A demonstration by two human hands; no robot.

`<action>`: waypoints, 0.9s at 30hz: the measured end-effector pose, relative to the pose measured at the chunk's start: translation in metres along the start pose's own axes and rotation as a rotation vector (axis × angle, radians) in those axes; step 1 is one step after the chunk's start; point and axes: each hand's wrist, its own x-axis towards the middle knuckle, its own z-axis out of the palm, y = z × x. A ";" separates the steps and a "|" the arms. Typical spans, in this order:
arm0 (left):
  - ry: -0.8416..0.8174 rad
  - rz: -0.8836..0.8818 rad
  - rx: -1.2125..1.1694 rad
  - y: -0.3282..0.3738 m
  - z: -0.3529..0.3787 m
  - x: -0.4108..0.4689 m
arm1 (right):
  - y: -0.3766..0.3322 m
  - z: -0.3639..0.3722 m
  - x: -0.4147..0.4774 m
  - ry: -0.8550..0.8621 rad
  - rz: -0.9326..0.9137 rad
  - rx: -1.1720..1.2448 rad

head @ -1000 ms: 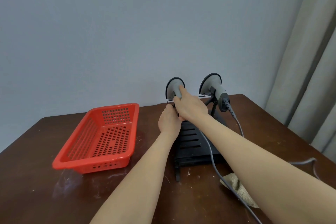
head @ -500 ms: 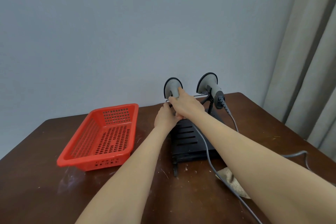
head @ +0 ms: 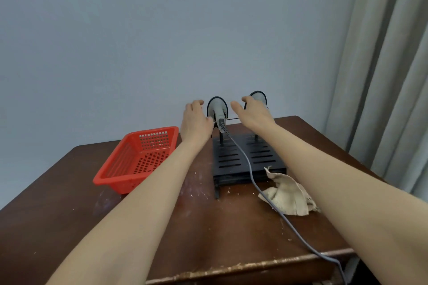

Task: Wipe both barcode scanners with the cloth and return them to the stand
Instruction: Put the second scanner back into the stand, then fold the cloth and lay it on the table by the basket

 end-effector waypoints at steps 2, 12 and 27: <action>0.021 0.109 -0.006 0.021 -0.005 -0.010 | 0.007 -0.016 -0.010 -0.002 -0.008 -0.038; -0.521 0.262 0.114 0.095 0.016 -0.082 | 0.058 -0.072 -0.083 -0.241 0.077 -0.192; -0.787 0.174 0.062 0.081 0.046 -0.116 | 0.102 -0.041 -0.122 -0.321 0.334 -0.225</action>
